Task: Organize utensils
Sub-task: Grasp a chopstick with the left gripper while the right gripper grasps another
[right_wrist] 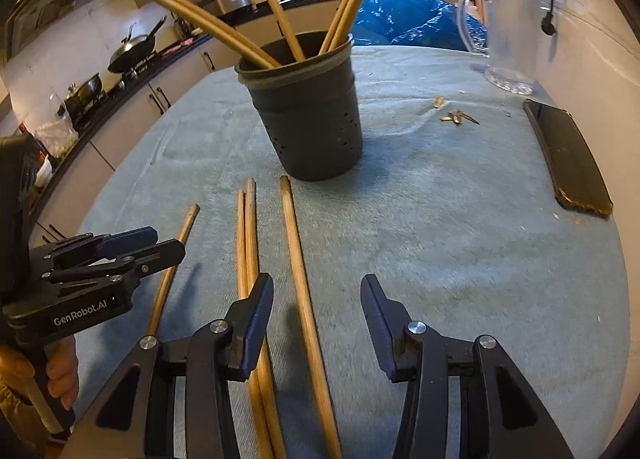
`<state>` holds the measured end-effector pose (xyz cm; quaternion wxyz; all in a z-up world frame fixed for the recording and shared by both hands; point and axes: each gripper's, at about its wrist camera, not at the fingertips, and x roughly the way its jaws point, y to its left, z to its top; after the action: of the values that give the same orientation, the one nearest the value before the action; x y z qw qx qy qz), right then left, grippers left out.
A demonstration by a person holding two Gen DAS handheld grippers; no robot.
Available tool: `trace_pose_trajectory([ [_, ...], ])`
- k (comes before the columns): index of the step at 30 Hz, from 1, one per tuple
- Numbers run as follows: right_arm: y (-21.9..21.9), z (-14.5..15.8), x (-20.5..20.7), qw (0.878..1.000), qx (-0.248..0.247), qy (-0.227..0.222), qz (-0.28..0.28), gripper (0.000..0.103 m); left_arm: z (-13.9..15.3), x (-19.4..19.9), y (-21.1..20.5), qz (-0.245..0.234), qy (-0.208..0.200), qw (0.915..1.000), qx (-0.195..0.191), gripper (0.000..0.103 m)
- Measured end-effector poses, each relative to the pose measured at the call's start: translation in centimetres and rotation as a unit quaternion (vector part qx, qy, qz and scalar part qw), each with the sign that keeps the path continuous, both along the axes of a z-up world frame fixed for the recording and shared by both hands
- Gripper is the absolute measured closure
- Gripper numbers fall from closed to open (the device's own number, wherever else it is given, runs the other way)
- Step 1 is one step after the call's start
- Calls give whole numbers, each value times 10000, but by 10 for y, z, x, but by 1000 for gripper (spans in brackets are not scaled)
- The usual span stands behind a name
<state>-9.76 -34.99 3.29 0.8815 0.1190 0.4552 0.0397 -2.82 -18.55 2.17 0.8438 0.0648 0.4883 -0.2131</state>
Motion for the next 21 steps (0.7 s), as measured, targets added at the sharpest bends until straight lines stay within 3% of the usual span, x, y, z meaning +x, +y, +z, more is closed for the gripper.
trace_pose_trajectory([
  [10, 27, -7, 50, 9985, -434, 141, 300, 54, -7, 20, -4, 29, 133, 9999, -45, 67],
  [16, 41, -7, 70, 9963, -759, 162, 363, 81, -8, 24, -4, 0, 111, 9999, -81, 67],
  [21, 36, -8, 71, 9976, -643, 191, 192, 92, -9, 21, -6, -24, -26, 10000, 22, 71],
])
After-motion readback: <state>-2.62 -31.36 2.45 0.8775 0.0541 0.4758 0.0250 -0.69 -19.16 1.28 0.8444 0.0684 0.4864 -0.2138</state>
